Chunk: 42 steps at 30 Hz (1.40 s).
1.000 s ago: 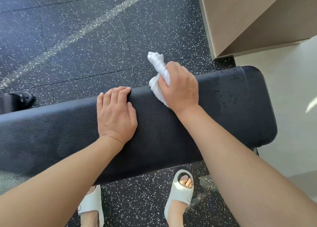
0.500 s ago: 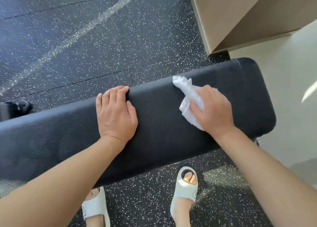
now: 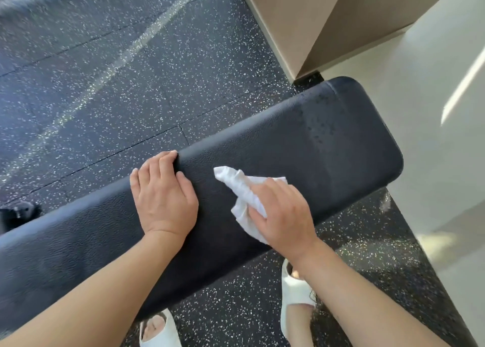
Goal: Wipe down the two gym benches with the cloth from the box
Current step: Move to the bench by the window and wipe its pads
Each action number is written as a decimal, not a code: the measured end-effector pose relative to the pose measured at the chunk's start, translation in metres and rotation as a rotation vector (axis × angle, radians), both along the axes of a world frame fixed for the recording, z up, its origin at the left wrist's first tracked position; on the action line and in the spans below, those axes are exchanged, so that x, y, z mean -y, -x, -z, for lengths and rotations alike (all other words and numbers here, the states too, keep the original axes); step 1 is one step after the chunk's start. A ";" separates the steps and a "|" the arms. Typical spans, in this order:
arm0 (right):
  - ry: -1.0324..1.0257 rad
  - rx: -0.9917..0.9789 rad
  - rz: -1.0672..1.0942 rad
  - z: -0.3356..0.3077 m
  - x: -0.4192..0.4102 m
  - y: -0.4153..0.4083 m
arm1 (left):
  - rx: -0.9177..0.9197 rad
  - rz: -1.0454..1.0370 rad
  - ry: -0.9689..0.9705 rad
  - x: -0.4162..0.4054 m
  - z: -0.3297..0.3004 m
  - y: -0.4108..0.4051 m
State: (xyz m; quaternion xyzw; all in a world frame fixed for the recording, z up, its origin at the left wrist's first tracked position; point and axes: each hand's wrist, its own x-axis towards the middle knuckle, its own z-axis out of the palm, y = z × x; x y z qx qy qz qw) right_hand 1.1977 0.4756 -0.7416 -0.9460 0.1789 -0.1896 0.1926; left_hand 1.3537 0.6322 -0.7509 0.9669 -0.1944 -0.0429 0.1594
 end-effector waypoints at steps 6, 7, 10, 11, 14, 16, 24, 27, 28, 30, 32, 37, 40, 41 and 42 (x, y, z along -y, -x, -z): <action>-0.012 -0.111 0.252 0.003 0.055 -0.011 | -0.004 0.006 0.011 -0.001 0.001 0.000; -0.014 -0.110 0.302 0.002 0.051 -0.031 | -0.004 0.007 0.010 -0.002 0.001 0.000; -0.014 -0.103 0.350 -0.001 0.024 -0.096 | -0.006 0.012 0.005 -0.001 0.001 0.000; -0.011 -0.099 0.333 -0.002 0.013 -0.114 | -0.008 0.013 0.003 -0.002 0.001 0.000; -0.033 -0.098 0.199 -0.006 -0.019 -0.120 | -0.021 0.017 0.002 -0.001 -0.002 0.000; -0.041 -0.125 0.061 -0.006 -0.024 -0.084 | -0.026 0.017 -0.001 -0.001 -0.005 0.001; -0.010 -0.159 0.085 -0.003 0.061 0.008 | -0.009 0.009 -0.002 -0.001 -0.004 0.000; -0.035 -0.151 0.246 -0.002 0.057 -0.068 | -0.013 0.011 -0.015 0.000 -0.004 -0.001; -0.020 -0.148 0.241 -0.001 0.047 -0.098 | -0.015 0.011 -0.021 0.000 -0.004 -0.001; 0.018 -0.170 0.156 -0.001 0.019 -0.148 | -0.016 0.008 -0.027 0.000 -0.004 -0.001; 0.005 -0.180 0.073 -0.004 -0.010 -0.171 | -0.020 -0.001 -0.023 0.000 -0.004 -0.001; -0.053 -0.021 -0.094 -0.002 -0.018 -0.088 | -0.025 -0.015 -0.021 0.002 -0.004 -0.001; 0.043 -0.028 -0.150 0.006 0.030 -0.006 | -0.007 -0.006 -0.019 0.002 -0.004 -0.001; 0.062 -0.057 -0.151 0.008 0.049 0.008 | -0.003 -0.004 -0.019 0.002 -0.004 -0.001; 0.065 -0.087 -0.137 0.009 0.066 0.012 | -0.001 -0.005 -0.018 0.002 -0.003 -0.002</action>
